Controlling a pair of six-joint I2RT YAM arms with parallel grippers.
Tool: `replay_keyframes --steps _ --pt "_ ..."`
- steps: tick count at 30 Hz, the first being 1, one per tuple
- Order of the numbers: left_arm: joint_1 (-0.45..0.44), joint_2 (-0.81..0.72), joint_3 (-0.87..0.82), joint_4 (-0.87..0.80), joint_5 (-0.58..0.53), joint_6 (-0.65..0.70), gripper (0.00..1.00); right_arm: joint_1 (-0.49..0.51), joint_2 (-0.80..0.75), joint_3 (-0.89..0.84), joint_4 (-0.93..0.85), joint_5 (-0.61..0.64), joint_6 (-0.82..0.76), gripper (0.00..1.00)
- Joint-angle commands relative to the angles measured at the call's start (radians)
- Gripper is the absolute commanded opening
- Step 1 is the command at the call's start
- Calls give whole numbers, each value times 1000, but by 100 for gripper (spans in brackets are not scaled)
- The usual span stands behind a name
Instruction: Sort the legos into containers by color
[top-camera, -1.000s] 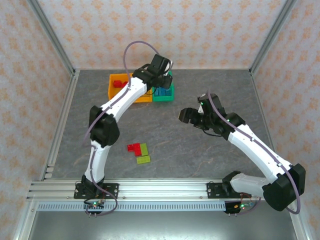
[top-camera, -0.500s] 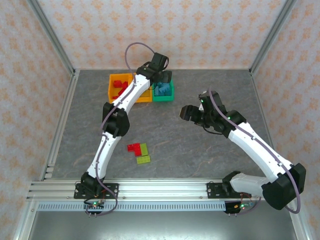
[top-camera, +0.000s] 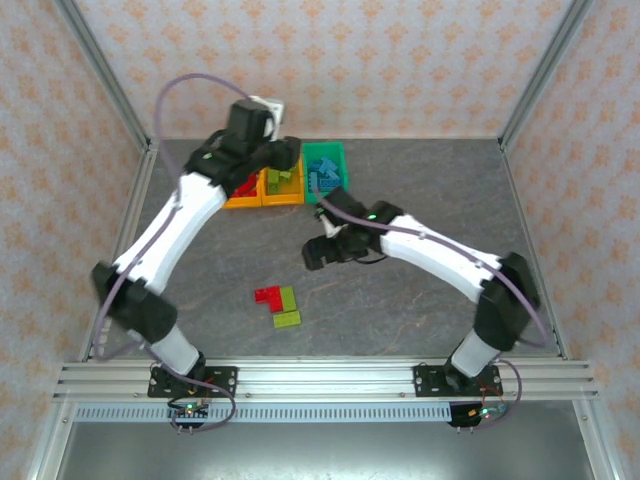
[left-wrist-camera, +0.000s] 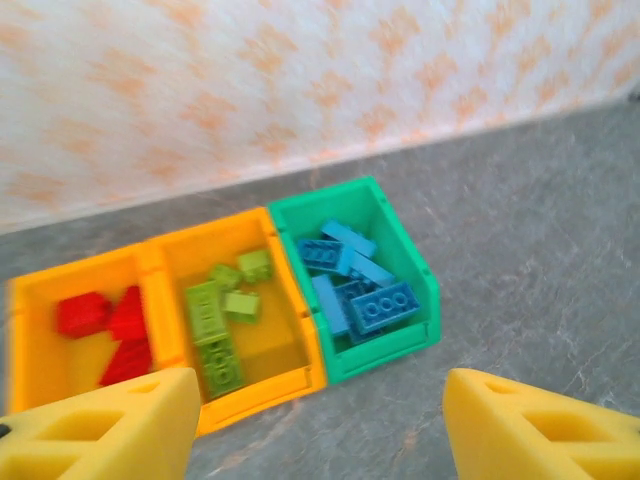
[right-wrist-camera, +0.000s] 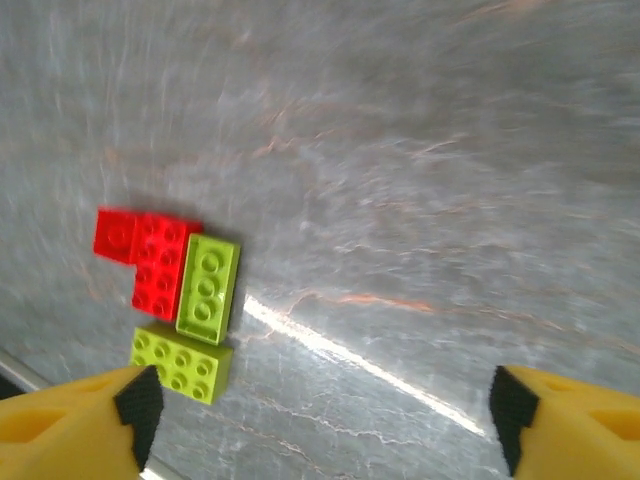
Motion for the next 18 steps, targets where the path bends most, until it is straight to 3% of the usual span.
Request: replay_keyframes --steps 1,8,18 --pt "74 -114 -169 3 -66 22 73 77 132 78 -120 9 -167 91" --pt "184 -324 -376 -80 -109 13 92 157 339 202 -120 -16 -177 92" --pt "186 -357 -431 -89 -113 0 95 172 434 203 -37 -38 -145 90"
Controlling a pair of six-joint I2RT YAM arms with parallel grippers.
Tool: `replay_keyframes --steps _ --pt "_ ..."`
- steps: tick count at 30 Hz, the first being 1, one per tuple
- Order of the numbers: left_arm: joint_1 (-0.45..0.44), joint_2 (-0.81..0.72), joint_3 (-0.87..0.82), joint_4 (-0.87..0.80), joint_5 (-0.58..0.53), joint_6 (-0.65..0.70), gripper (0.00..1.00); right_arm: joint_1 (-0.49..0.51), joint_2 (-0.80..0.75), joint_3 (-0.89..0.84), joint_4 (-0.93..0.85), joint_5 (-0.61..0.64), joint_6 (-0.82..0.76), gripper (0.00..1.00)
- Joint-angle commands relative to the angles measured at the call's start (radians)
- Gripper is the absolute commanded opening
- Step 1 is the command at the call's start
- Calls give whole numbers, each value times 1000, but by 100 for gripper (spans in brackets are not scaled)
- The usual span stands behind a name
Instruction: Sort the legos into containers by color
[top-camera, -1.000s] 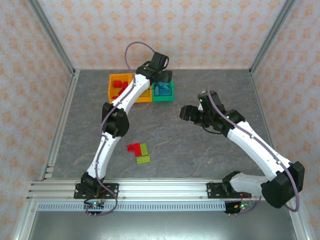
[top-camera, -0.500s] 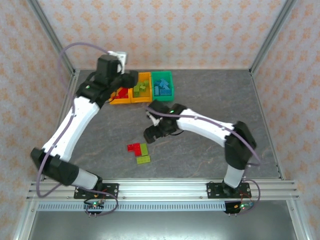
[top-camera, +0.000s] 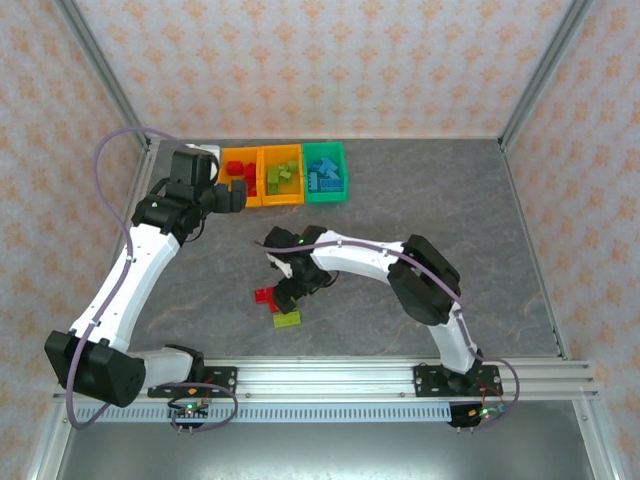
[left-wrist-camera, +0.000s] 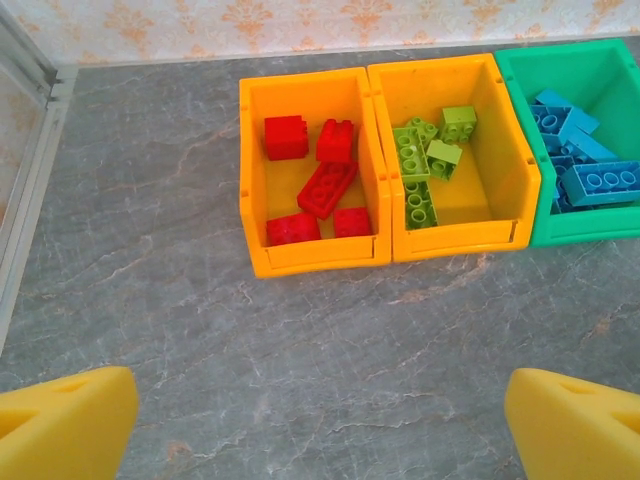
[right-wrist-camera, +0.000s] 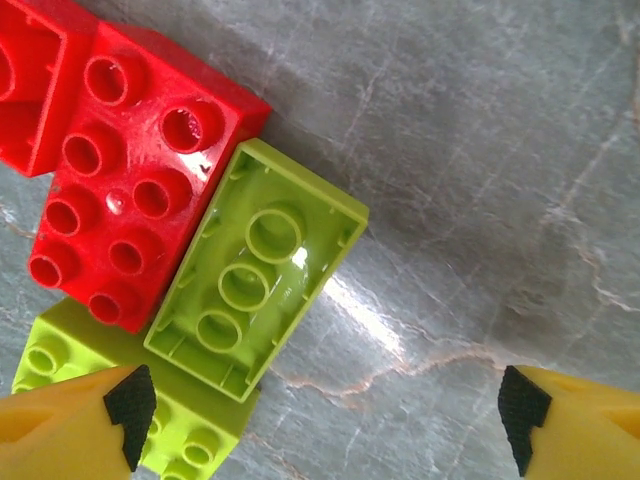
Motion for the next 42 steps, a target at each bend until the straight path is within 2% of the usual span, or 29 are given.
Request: replay_keyframes --steps 1,5,8,12,15,18,26,30,32,37,41,42 --pt "5 -24 -8 -17 -27 0 96 12 33 34 22 8 5 90" --pt "5 -22 -10 -23 -26 10 96 14 67 40 26 28 20 85" --pt "4 -31 -24 -25 -29 19 97 9 64 27 35 114 90 80" --pt "8 -49 -48 -32 -39 35 97 -51 22 -48 56 214 215 72" --pt "14 -63 -68 -26 -36 42 97 -99 -16 -98 49 284 262 71" --pt "20 -65 -72 -17 4 41 98 -138 -39 -131 42 289 263 70" --pt "20 -99 -101 -10 162 52 100 -152 -102 -62 43 170 248 80" --pt "21 -137 -151 0 166 57 100 -156 -69 -31 21 227 246 88" --pt "19 -147 -161 -6 162 70 100 -174 -32 -9 -7 227 254 88" --pt "19 -136 -142 -41 152 124 100 -192 -34 -35 -1 140 237 89" --pt "19 -124 -143 -38 151 131 100 -190 -89 -112 49 -1 147 99" --pt "19 -122 -148 -32 155 125 100 -190 -86 -117 43 -11 133 99"
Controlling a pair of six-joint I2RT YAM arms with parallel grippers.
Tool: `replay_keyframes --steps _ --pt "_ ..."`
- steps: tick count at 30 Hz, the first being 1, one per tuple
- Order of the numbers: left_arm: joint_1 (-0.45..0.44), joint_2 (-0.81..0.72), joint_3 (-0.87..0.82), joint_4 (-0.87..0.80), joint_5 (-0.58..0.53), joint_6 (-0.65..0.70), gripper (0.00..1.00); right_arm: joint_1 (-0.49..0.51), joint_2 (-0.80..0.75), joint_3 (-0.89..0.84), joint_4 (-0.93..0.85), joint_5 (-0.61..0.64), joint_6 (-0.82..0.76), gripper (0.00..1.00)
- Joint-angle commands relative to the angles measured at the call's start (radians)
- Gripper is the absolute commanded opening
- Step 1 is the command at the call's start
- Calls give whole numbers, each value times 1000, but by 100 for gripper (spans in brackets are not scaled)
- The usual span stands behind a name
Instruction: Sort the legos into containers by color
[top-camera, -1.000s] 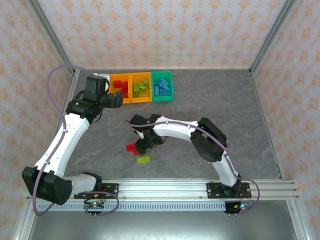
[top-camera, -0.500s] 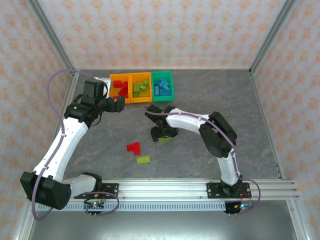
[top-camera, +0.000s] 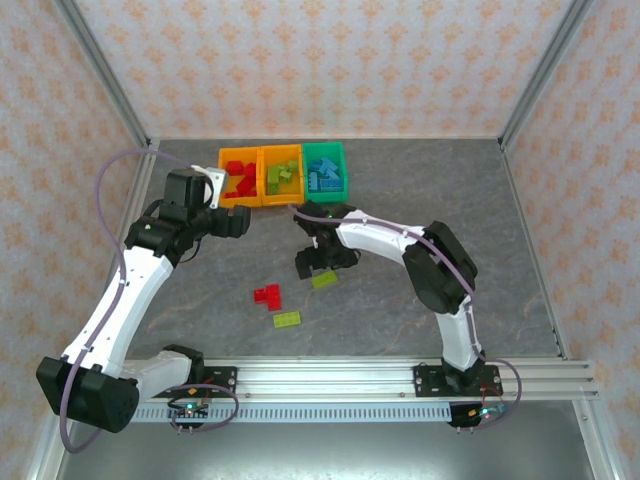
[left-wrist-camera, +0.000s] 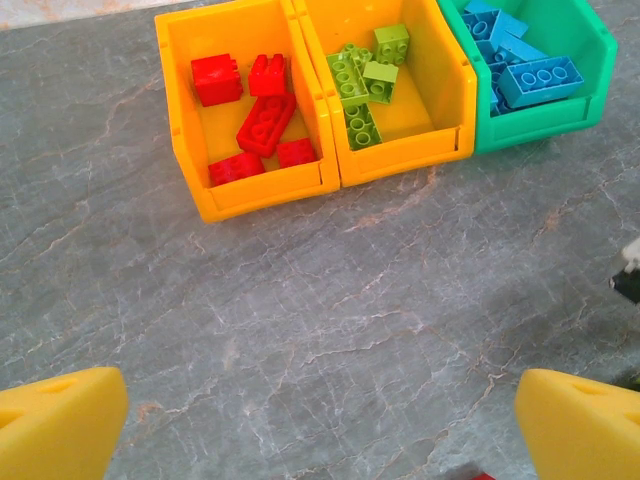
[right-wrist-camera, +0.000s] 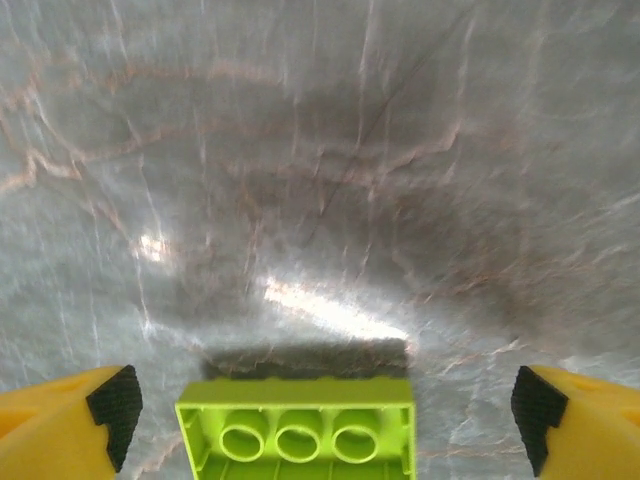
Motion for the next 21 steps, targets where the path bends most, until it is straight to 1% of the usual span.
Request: replay_keyframes --steps 1,4,6,7,9,11,12,17,19,21 --pt "7 10 -1 -6 9 20 100 8 -29 -29 -21 -90 -75 99" --pt "6 19 -6 1 21 7 100 17 12 7 -63 -77 -93 99" --pt "6 18 -7 -4 20 7 100 35 27 16 -75 -9 -93 99" --pt "6 15 -6 -7 19 12 100 38 36 20 -83 19 -88 96" --pt "7 4 -10 -18 17 30 100 44 59 35 -115 77 -68 85" --pt "7 -9 -16 -31 23 52 100 49 68 31 -126 123 -57 78" --pt "6 -18 -20 -40 29 65 100 51 67 25 -121 141 -48 76" --pt "7 -66 -44 -69 65 103 100 45 17 21 -87 144 -27 67" --pt "6 -90 -51 -74 79 110 100 29 -22 26 -58 122 -5 63" --pt "6 -117 -56 -79 98 115 100 -3 -71 42 -10 87 28 62"
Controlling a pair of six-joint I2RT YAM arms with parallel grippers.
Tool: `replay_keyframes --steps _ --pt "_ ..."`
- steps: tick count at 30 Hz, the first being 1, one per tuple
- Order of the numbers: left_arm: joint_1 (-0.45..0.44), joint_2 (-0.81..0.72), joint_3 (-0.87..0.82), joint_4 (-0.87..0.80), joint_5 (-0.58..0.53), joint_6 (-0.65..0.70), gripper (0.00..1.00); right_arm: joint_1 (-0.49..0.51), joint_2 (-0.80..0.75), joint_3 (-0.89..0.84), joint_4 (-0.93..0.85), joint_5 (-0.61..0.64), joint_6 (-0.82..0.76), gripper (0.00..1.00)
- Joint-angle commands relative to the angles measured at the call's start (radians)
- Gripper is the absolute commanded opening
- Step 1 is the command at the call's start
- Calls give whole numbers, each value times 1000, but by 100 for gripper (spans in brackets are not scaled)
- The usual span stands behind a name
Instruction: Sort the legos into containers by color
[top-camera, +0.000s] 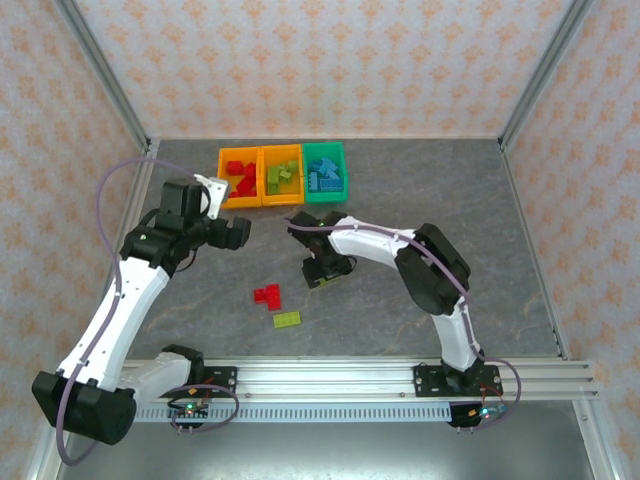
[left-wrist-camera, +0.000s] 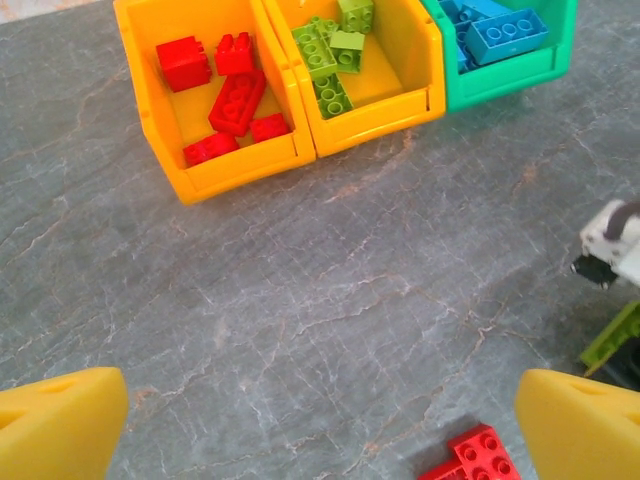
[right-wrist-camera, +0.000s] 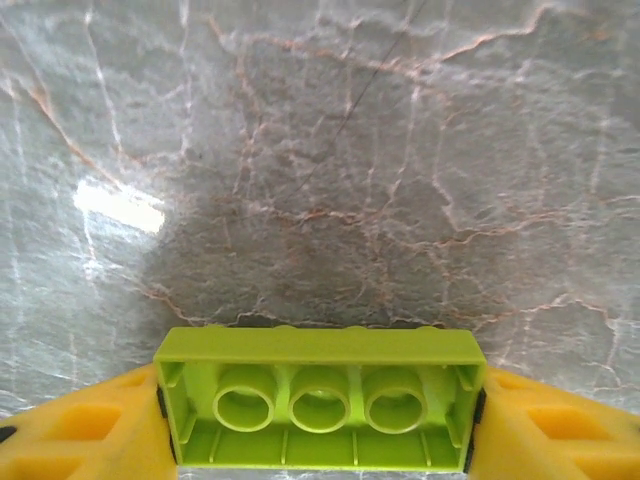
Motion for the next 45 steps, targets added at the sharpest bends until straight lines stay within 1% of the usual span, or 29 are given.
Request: replay_keyframes --steps 1,4,7,10,12,14,17,19,21,23,24,27,28,32,36,38,40,41,43,45 --pt "7 -52 -9 -40 49 36 100 -55 -112 39 70 1 64 62" --pt "7 -79 -14 -44 73 -4 100 -98 -129 118 140 11 88 62" --pt "6 -91 -27 -40 84 -78 100 -147 -65 249 199 20 140 60" --pt "6 -92 -39 -35 79 -157 100 -182 61 436 224 37 186 58" --pt "6 -91 -40 -35 78 -193 100 -191 161 591 208 41 191 57" --pt "6 -94 -39 -37 75 -216 100 -197 289 796 166 36 180 57" --pt "6 -100 -36 -47 71 -214 100 -199 466 1076 123 28 162 57" --pt "7 -102 -37 -52 63 -207 100 -203 540 1177 159 19 155 57" --pt "7 -102 -40 -55 59 -204 100 -211 580 1219 230 20 166 56" --pt "7 -98 -42 -60 58 -201 100 -220 587 1220 306 14 184 57" --pt "7 -93 -43 -65 58 -201 100 -222 589 1221 346 1 183 60" --pt "7 -84 -56 -68 64 -212 100 -223 591 1250 389 -35 177 82" --pt "7 -81 -65 -63 68 -222 100 -223 588 1260 381 -42 178 85" --pt "7 -67 -102 -43 92 -279 100 -230 530 1257 300 -78 188 89" --pt "5 -61 -140 -30 111 -371 99 -260 400 1169 211 -138 231 90" --pt "3 -62 -164 -31 119 -443 98 -274 317 1097 154 -181 236 90" --pt "-17 -64 -201 -34 141 -541 93 -276 205 966 103 -191 190 91" --pt "-36 -64 -221 -36 144 -581 91 -275 155 878 95 -188 176 91" --pt "-102 -62 -269 -45 137 -689 85 -275 -7 630 124 -161 169 91" --pt "-177 -58 -301 -57 115 -749 82 -276 -151 395 175 -121 178 92"
